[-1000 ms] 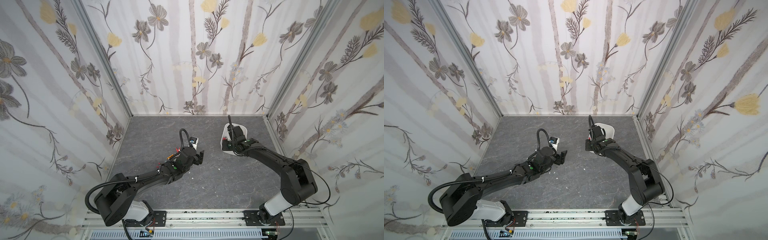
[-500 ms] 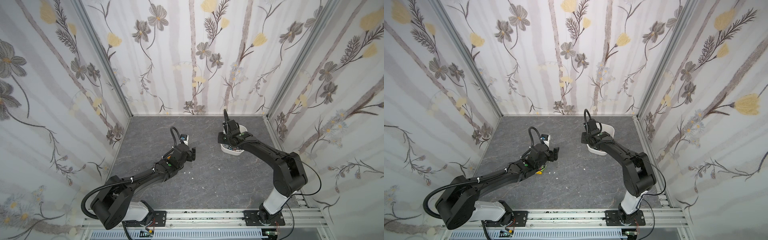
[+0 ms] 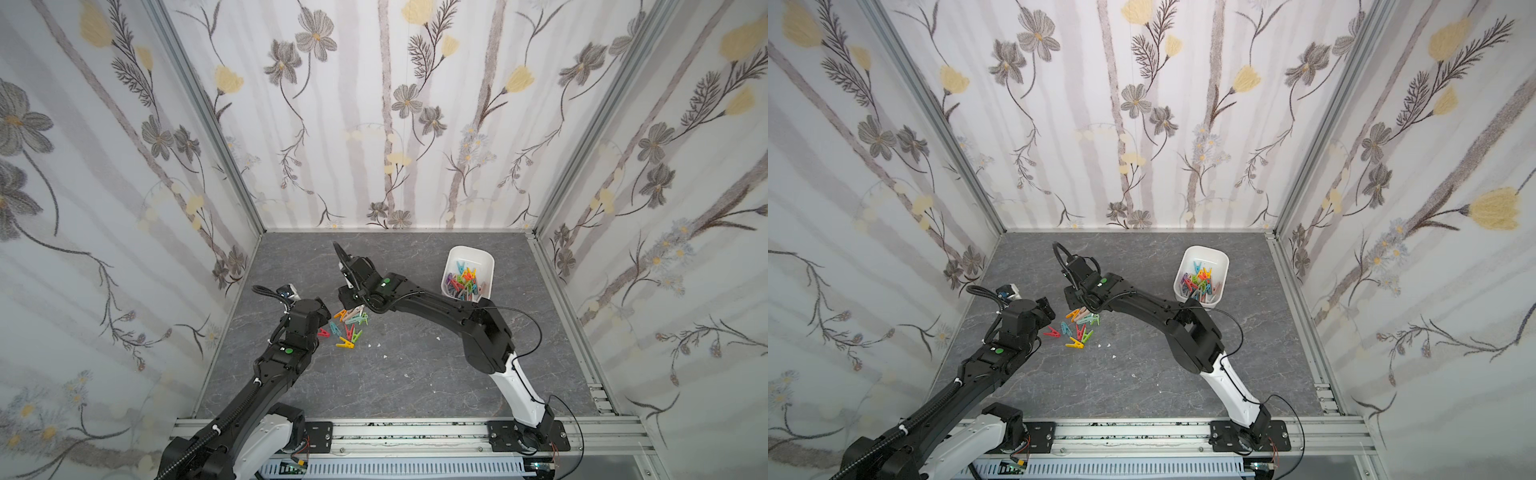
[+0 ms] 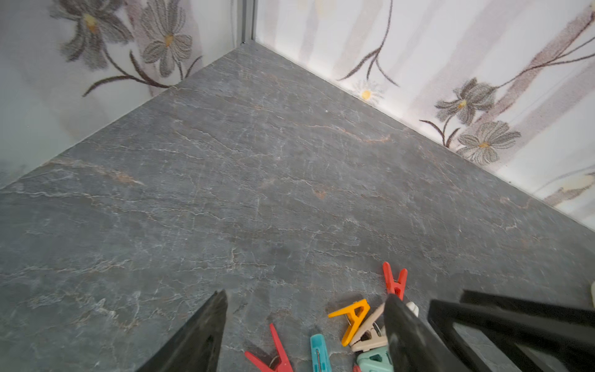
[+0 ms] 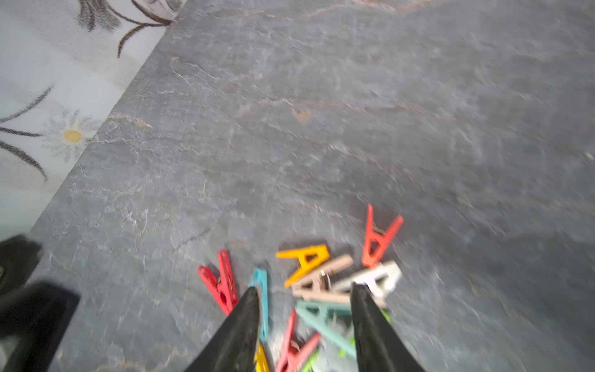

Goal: Put the clothespins into the storage box
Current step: Move the clothespin to the center of the board.

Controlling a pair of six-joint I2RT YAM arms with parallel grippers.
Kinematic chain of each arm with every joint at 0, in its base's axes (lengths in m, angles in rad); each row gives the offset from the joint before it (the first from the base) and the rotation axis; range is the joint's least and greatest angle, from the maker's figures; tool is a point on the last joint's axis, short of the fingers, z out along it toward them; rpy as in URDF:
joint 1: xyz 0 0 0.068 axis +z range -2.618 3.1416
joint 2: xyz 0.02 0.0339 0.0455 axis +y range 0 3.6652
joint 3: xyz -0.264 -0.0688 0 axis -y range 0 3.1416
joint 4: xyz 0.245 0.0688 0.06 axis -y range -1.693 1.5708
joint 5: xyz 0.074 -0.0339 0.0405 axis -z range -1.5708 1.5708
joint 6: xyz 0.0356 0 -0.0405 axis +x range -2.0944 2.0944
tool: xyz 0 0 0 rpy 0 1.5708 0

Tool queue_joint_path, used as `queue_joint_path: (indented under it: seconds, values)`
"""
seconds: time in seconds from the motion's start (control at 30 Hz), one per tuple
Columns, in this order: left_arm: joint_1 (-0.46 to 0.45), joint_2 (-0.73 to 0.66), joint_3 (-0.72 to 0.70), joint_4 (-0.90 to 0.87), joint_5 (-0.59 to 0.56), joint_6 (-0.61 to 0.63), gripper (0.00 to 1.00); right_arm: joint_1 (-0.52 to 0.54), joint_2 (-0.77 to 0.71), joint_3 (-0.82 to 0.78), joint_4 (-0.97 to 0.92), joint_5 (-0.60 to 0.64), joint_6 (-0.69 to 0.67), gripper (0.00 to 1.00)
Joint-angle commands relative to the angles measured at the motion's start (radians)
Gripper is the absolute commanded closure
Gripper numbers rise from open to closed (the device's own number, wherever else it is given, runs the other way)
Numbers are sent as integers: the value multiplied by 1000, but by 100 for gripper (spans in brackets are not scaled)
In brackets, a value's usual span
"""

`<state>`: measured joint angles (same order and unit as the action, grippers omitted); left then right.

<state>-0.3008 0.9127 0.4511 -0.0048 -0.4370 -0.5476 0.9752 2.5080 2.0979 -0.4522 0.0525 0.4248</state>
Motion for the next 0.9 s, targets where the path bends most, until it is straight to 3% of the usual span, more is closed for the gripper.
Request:
queue_joint_path:
  seconds: [0.0,0.2,0.73,0.87]
  values:
    - [11,-37,-15,-18,-66,-48,23,13,103,147,-55,-11,-65,52]
    - [14,-72,-38,-11,-58,-45,23,20,190,204,0,-33,-87,51]
    - [17,-60,-51,39,-5,-45,23,33,225,219,-272,84,-203,56]
    - [16,-57,-50,48,0,-39,23,32,131,69,-303,145,-230,58]
